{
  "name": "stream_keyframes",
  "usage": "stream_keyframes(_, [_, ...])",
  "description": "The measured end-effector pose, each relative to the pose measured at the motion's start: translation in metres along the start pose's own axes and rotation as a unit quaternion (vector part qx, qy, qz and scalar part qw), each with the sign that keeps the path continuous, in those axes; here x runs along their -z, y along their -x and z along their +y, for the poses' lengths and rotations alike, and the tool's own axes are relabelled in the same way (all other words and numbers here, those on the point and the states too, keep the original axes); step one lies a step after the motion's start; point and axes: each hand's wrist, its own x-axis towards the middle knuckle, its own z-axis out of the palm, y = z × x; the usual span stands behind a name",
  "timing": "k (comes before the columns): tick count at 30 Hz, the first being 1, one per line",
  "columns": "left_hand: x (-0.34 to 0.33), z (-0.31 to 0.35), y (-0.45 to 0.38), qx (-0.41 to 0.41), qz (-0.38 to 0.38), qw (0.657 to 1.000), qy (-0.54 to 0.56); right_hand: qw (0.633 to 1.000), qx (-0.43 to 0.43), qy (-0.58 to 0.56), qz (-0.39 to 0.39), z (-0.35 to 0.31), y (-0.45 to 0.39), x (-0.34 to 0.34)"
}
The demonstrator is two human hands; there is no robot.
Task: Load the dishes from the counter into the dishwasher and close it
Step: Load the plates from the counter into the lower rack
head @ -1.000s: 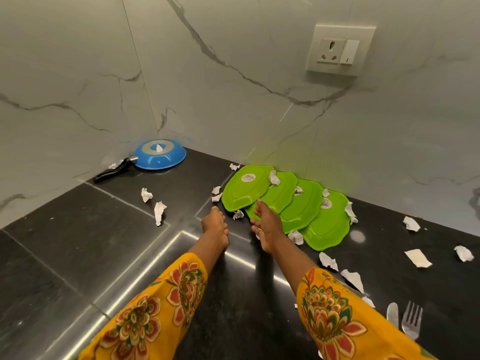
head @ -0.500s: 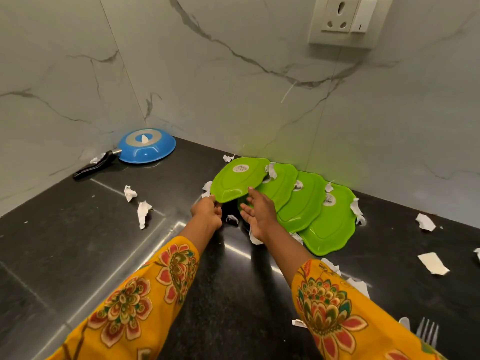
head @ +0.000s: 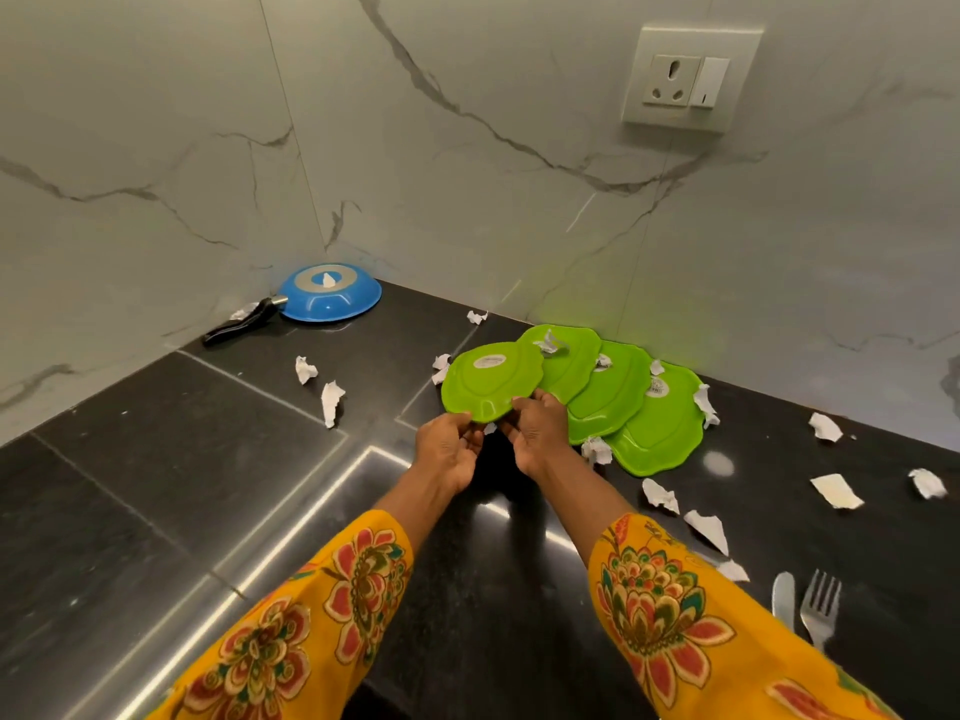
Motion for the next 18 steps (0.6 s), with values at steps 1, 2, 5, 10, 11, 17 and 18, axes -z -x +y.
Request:
stream_keyframes(1, [0.005,-0.002,0.008,-0.001,-0.002,1.0,0.004,1.0,0.001,0.001,0.003,0.001,0.01,0.001])
stream_keyframes(2, [0.009,-0.004,0.016,0.001,-0.004,1.0,0.011,1.0,0.003,0.003,0.006,0.002,0.021,0.003])
stream_keyframes(5, [0.022,-0.013,0.037,0.009,-0.01,0.999,0.029,1.0,0.009,0.0,0.014,0.004,0.056,0.012])
stream_keyframes(10, [0.049,-0.034,0.064,0.018,-0.011,0.999,0.046,0.999,0.015,0.024,0.019,0.006,0.123,0.047])
stream_keyframes(11, [0.055,-0.039,0.07,0.021,-0.009,0.999,0.044,0.999,0.013,0.032,0.024,0.006,0.137,0.054])
stream_keyframes(17, [0.081,-0.074,0.117,0.033,-0.022,0.999,0.03,0.995,0.017,0.08,0.057,0.013,0.205,0.104])
stream_keyframes(18, [0.083,-0.08,0.127,0.033,-0.024,0.999,0.027,0.994,0.02,0.087,0.067,0.015,0.215,0.113])
